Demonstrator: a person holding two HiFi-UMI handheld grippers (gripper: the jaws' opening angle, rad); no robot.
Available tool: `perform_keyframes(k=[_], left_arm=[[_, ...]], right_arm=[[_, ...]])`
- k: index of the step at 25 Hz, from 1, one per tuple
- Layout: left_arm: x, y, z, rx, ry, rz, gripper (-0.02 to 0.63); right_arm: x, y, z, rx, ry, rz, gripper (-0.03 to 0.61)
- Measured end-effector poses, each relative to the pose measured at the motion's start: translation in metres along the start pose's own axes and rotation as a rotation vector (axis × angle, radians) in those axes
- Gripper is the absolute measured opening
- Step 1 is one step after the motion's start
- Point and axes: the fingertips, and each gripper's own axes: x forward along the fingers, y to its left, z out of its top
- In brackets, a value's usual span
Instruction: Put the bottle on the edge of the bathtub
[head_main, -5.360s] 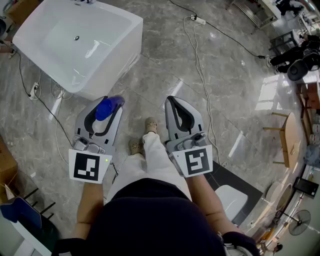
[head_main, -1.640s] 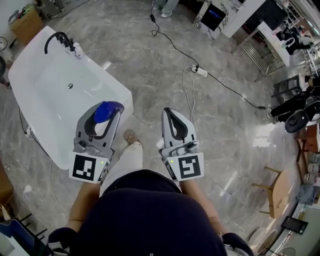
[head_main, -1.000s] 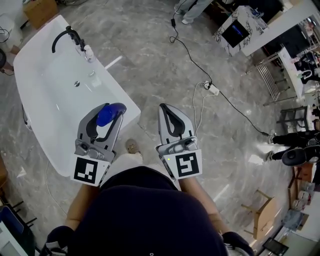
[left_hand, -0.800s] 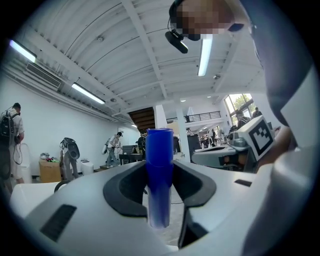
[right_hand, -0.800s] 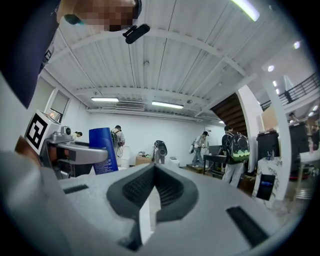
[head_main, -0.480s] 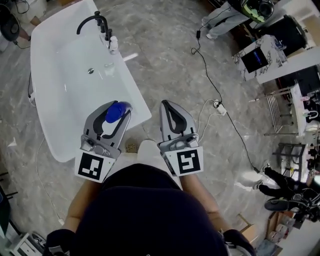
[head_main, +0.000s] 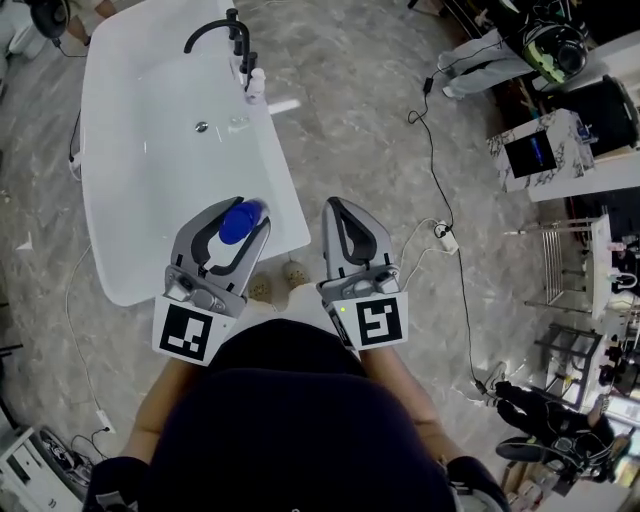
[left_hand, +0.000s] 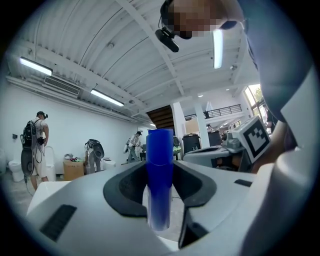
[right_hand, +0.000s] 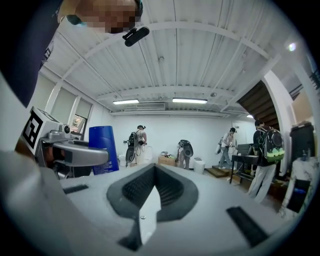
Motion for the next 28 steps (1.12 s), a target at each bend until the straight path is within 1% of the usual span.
perform_keyframes(k=[3,9,16,22,28], left_arm=[[0.008,0.002,-0.002,-0.014,0.007,0.019,0.15],[0.028,0.002,-0.008,-0.014,0.025,0.042,0.15],[0.043,-0.002,-0.016,-0.024,0.038,0.072,0.15],[0.053,-0.011,-0.023,-0.02,0.046,0.082,0.15],[0.065,-0.022,-0.04,-0.017,0.057,0.077,0.15]], right_arm=[[0.011,-0.006,-0.002,-0.002,0.002,0.031,0.0],[0.025,-0.024,-0.006,0.025,0.007,0.061,0.0],[0.029,-0.038,-0.022,0.032,0.019,0.102,0.0],[0.027,-0.048,-0.031,0.04,0.034,0.123,0.0],[0.025,-0.058,-0.054,0.048,0.063,0.147,0.0]])
